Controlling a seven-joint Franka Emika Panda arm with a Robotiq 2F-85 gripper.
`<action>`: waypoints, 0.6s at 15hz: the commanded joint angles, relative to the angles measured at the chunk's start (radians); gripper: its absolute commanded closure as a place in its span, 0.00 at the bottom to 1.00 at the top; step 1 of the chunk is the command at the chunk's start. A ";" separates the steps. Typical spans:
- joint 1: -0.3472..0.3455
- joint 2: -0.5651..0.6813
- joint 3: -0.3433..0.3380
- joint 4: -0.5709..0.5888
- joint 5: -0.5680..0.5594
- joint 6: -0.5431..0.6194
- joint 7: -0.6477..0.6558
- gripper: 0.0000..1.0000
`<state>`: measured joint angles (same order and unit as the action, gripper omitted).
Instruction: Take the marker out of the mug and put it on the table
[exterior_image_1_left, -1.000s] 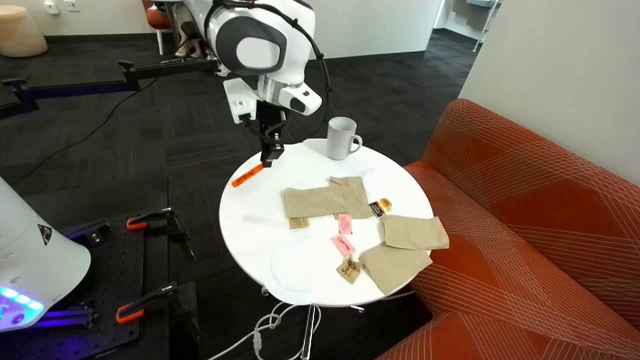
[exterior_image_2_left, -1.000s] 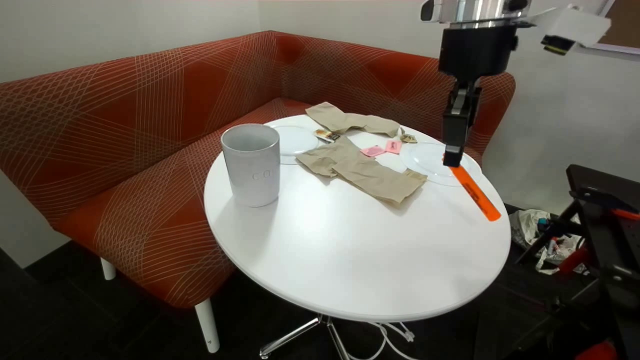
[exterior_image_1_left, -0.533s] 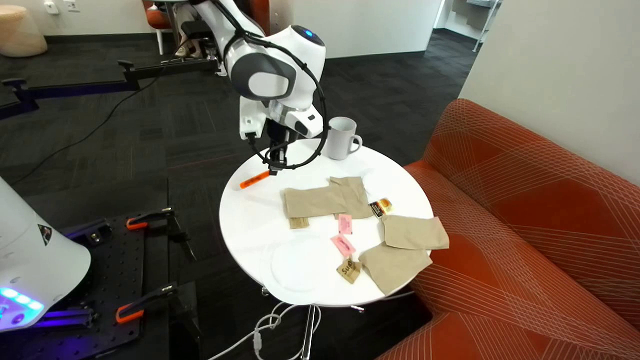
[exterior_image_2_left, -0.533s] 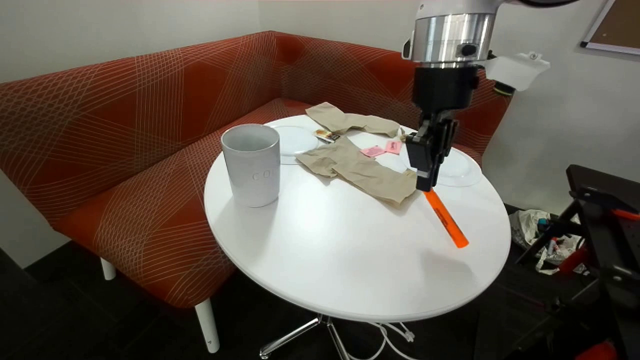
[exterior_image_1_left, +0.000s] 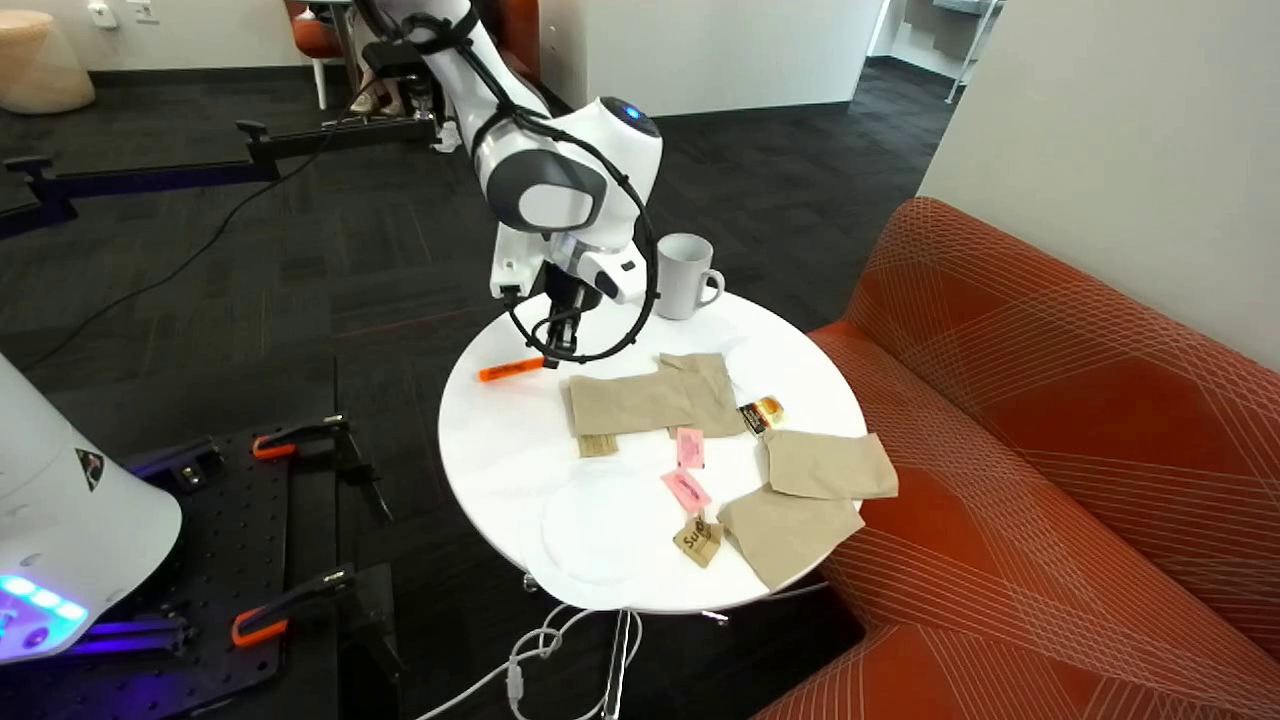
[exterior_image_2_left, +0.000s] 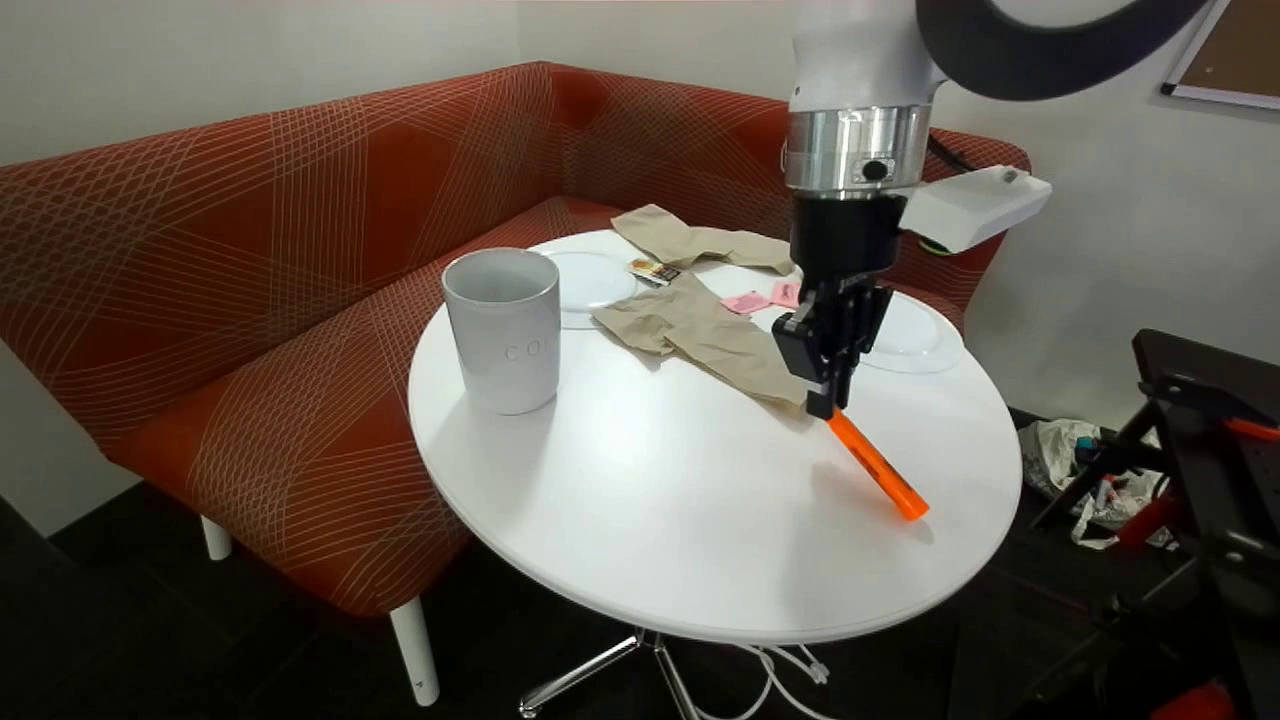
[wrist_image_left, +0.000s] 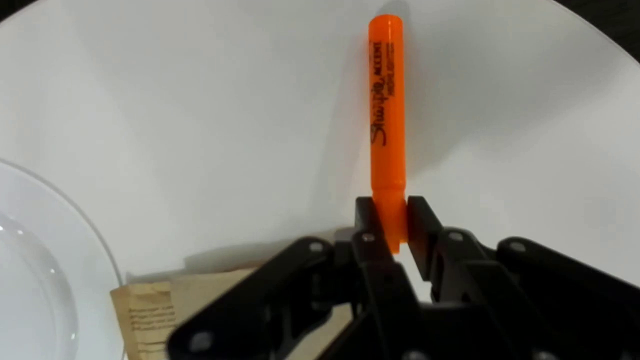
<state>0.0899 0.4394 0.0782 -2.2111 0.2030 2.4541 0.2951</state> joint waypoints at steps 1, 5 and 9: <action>0.022 0.028 -0.019 0.020 0.003 0.020 0.046 0.95; 0.030 0.036 -0.029 0.023 -0.008 0.022 0.068 0.49; 0.037 0.022 -0.041 0.012 -0.008 0.043 0.073 0.19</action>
<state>0.1054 0.4679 0.0571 -2.2010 0.2014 2.4697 0.3263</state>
